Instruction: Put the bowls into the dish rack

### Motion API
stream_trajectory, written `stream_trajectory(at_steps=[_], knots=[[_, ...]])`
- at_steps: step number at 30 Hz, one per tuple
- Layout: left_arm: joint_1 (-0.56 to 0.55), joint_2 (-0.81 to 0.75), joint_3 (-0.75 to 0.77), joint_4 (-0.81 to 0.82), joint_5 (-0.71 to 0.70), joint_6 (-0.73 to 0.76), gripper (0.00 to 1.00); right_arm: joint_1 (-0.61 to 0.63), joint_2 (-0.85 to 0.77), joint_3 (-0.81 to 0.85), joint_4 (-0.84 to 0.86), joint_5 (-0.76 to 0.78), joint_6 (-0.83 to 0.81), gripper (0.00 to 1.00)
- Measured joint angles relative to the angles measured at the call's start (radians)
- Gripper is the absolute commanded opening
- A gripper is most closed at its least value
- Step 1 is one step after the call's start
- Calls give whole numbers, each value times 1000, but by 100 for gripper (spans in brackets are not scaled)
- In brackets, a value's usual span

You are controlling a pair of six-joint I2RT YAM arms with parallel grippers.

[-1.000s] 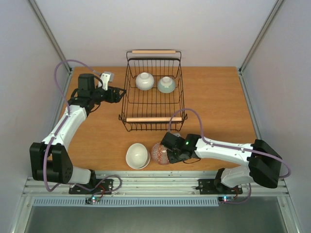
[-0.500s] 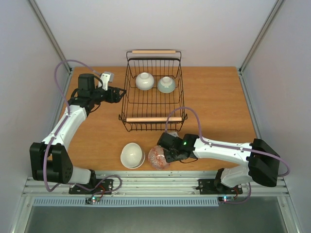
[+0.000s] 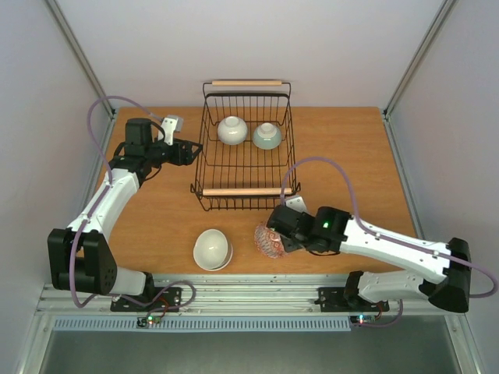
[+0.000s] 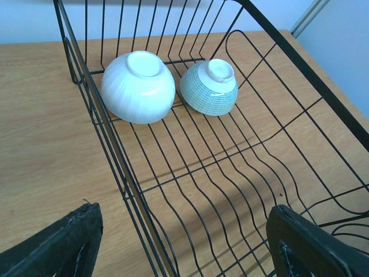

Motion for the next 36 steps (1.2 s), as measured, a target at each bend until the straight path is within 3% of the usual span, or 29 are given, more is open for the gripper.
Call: stream_trajectory(at_steps=[11, 22, 33, 36], knots=[[-3, 0, 46, -42, 47, 3, 77, -5, -69, 353, -37, 124, -257, 1], [-11, -19, 76, -86, 286, 35, 74, -249, 280, 567, 163, 150, -575, 1], [-83, -21, 81, -93, 312, 56, 74, -279, 636, 941, 256, 106, -735, 1], [-90, -19, 80, -100, 288, 60, 65, -281, 663, 970, 249, 93, -747, 1]])
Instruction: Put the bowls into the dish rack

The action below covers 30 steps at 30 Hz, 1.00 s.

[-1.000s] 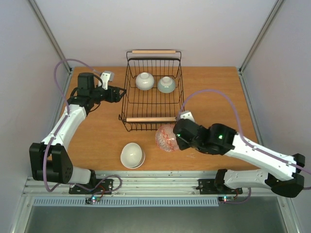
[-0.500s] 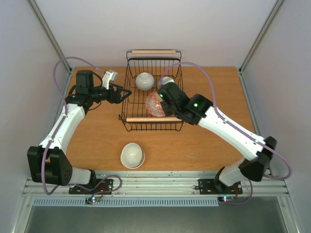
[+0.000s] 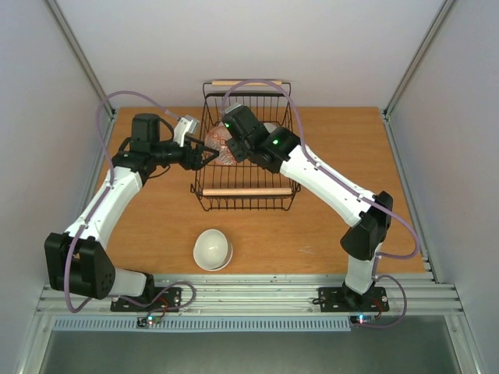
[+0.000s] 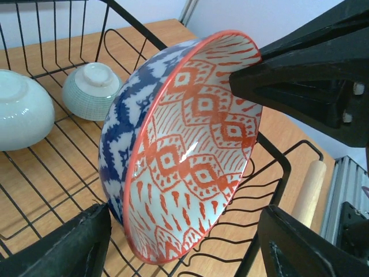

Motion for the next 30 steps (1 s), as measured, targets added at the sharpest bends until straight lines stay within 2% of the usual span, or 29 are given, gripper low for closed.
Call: stream_trajectory(at_steps=[4, 6, 11, 14, 17, 20, 22, 23, 24, 26, 30], knots=[[0, 0, 0, 0, -27, 12, 44, -3, 0, 9, -7, -17, -5, 1], [0, 2, 0, 3, -42, 21, 40, -5, -2, 13, -11, -24, -8, 1], [-5, 5, 0, 3, -65, 20, 40, -6, -11, 13, -17, -48, -7, 1], [-11, 6, 0, 3, -74, 20, 51, -5, -24, 11, -13, -72, -5, 1], [-18, 7, -1, 3, -83, 26, 50, 2, -46, -1, 6, -103, 0, 1], [-18, 8, -1, 4, -81, 27, 29, 13, -68, -15, 12, -116, 3, 1], [-23, 8, -1, 3, -79, 26, 8, 16, -71, -24, 16, -115, 3, 1], [-24, 8, -1, 3, -96, 5, 1, 17, -71, -26, 11, -116, 3, 1], [-23, 13, -1, 13, -130, -24, 0, 21, -73, -32, 4, -134, 15, 2], [-10, 29, -2, 19, -188, -59, 0, 55, -73, -36, 29, -128, 40, 7], [-13, 27, -3, 14, -192, -56, 0, 49, -73, -47, 32, -123, 49, 41]])
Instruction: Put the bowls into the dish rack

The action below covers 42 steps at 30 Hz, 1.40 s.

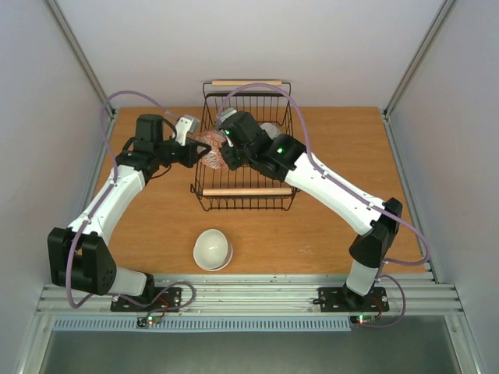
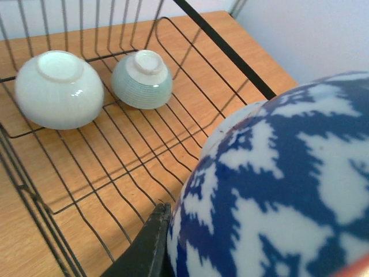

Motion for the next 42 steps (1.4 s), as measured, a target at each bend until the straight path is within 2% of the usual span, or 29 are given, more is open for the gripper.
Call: stream_trajectory(at_steps=[3, 8, 13, 17, 21, 29, 42], knots=[[-3, 0, -5, -8, 30, 53, 0, -6, -12, -31, 36, -6, -16, 59], [-5, 0, -18, -18, 89, 102, 0, -50, -107, -178, 114, -89, -18, 72], [-5, 0, -24, -2, 199, 117, 0, -140, -217, -325, 218, -379, 13, 83], [23, 2, -39, 32, 318, 101, 0, -204, -248, -380, 290, -623, 44, 90], [69, 18, -59, 75, 425, 71, 0, -241, -249, -406, 343, -780, 61, 94], [95, 45, -81, 126, 591, 5, 0, -274, -246, -428, 396, -980, 85, 96], [110, 45, -85, 150, 624, -6, 0, -287, -172, -399, 417, -1136, 109, 96]])
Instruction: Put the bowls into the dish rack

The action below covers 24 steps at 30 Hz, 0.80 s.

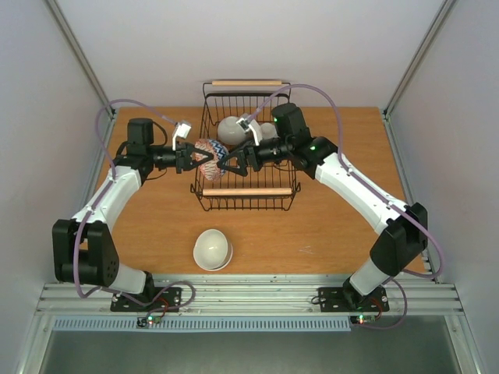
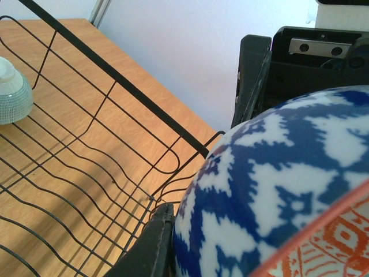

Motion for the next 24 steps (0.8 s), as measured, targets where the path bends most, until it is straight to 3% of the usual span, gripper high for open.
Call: stream_trajectory(at_steps=[9, 14, 18, 24], knots=[[-3, 5, 0, 8, -12, -28, 0, 13, 13, 18, -32, -2, -10, 94], [-17, 19, 0, 13, 4, -41, 0, 29, 34, 34, -49, 3, -14, 87], [-29, 26, 0, 9, -7, -43, 0, 37, 42, 42, -64, 14, -13, 68], [-33, 31, 10, -44, -70, -13, 0, 37, 42, 48, -102, 67, -8, 16]])
